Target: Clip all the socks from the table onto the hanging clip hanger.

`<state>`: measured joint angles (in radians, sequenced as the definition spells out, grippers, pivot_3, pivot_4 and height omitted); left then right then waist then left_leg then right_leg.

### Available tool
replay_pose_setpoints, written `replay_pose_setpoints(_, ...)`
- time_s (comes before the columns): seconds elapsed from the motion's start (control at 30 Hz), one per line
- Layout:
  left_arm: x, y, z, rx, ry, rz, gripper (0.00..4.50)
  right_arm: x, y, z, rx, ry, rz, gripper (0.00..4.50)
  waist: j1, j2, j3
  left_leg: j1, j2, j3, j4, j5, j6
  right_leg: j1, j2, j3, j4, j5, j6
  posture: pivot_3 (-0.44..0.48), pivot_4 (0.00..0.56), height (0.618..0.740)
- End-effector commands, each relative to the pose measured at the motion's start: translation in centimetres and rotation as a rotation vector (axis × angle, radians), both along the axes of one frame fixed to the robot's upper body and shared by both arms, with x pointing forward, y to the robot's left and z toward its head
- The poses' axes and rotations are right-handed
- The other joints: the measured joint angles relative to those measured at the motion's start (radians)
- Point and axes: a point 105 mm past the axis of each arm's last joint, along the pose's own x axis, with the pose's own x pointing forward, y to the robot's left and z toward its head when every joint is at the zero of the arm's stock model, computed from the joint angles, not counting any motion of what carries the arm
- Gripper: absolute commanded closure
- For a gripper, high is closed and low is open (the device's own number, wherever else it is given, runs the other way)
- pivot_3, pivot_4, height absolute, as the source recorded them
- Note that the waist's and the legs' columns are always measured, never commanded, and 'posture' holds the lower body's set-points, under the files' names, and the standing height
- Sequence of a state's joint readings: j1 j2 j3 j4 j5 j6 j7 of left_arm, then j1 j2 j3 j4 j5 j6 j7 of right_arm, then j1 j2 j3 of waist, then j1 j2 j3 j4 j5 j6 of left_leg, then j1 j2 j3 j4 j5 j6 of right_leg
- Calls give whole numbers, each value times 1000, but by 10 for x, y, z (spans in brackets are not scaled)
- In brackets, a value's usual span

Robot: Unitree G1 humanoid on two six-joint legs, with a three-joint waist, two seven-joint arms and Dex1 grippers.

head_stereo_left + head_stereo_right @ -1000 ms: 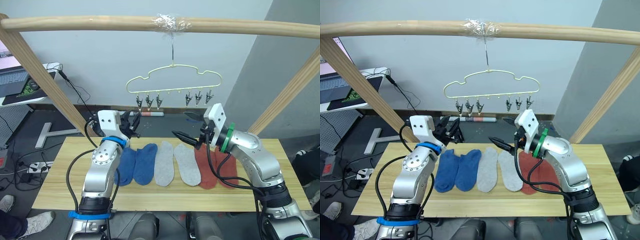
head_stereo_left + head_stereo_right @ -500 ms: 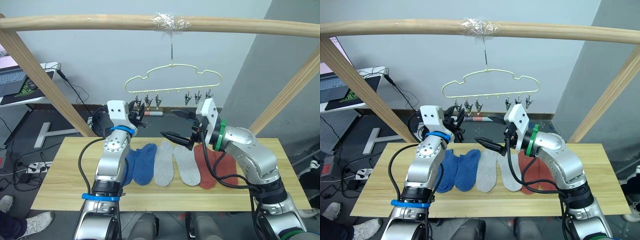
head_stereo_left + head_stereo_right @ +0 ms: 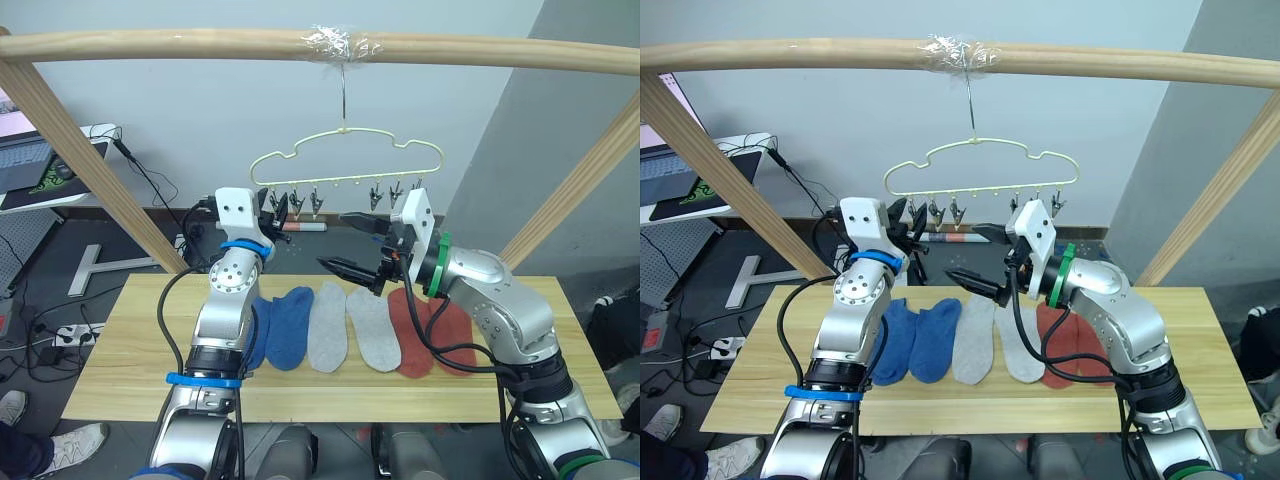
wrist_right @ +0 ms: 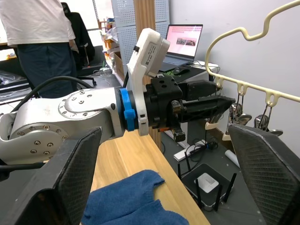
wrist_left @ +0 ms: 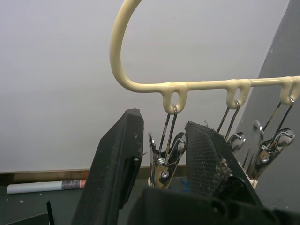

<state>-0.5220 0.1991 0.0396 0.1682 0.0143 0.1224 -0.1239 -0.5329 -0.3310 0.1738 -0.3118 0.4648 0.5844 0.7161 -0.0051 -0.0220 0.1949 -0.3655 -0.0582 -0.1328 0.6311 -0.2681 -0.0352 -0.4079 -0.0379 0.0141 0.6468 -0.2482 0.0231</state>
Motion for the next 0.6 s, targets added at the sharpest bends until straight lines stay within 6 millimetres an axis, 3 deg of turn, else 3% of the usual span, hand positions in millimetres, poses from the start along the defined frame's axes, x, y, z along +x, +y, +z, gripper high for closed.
replay_pose_setpoints(0.03, -1, -2, 13, 14, -53, -7, 2733, -6, 0, 20, 44, -63, 17, 0, 0, 0, 0, 0, 0, 0, 0, 0, 0, 0, 0, 0, 0, 0, 0, -26, 201, 740)
replay_pose_setpoints(0.3, -1, -3, 13, 3, -53, -15, 2733, -5, -1, 23, 49, -60, 16, 0, 0, 0, 0, 0, 0, 0, 0, 0, 0, 0, 0, 0, 0, 0, 0, -26, 201, 740)
replay_pose_setpoints(0.6, 0, -3, 10, -80, -23, -33, 4462, -3, -1, 23, 52, -57, 11, 0, 0, 0, 0, 0, 0, 0, 0, 0, 0, 0, 0, 0, 0, 0, 0, -26, 201, 740)
